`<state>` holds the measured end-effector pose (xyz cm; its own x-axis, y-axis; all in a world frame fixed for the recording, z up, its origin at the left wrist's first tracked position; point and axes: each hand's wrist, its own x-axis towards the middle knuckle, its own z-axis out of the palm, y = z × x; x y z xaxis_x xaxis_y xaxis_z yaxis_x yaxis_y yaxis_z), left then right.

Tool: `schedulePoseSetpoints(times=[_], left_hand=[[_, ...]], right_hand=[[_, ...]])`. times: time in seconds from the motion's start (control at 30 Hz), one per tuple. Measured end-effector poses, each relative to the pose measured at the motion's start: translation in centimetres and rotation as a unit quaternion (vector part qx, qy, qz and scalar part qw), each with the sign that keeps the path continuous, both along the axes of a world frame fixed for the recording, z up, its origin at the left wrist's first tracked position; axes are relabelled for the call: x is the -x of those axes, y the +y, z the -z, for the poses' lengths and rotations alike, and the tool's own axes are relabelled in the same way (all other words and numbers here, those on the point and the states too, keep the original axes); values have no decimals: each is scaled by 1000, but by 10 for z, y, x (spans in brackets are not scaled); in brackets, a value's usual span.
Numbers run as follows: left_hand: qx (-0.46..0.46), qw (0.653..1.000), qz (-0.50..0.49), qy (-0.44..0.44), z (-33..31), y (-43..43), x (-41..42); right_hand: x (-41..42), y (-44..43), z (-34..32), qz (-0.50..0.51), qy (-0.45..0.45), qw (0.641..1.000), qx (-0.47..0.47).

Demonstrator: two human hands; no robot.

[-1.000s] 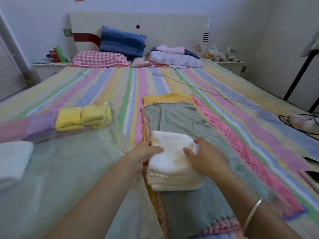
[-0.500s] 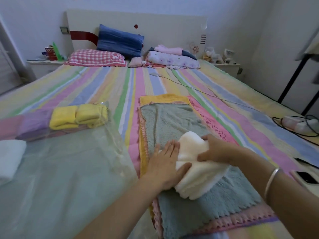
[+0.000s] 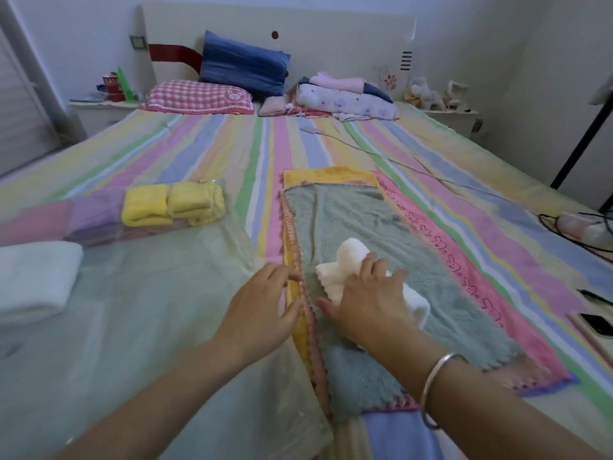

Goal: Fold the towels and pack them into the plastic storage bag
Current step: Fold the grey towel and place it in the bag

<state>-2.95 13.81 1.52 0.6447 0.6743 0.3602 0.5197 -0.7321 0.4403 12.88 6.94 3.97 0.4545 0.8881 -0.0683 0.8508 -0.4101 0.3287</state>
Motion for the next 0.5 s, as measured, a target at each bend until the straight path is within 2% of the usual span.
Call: schedulePoseSetpoints(times=[0.07,0.17,0.4,0.5], left_hand=[[-4,999,20,43,1,-16,33],[-21,991,42,124,12,-36,76],[-21,975,50,217,32,-71,131],[-19,966,56,251,31,-73,131]], right_hand=[[5,6,4,27,-19,999,16],[3,13,11,55,-15,998,-14],[-27,3,33,105,121,972,-172],[-35,3,30,118,184,958,-188]])
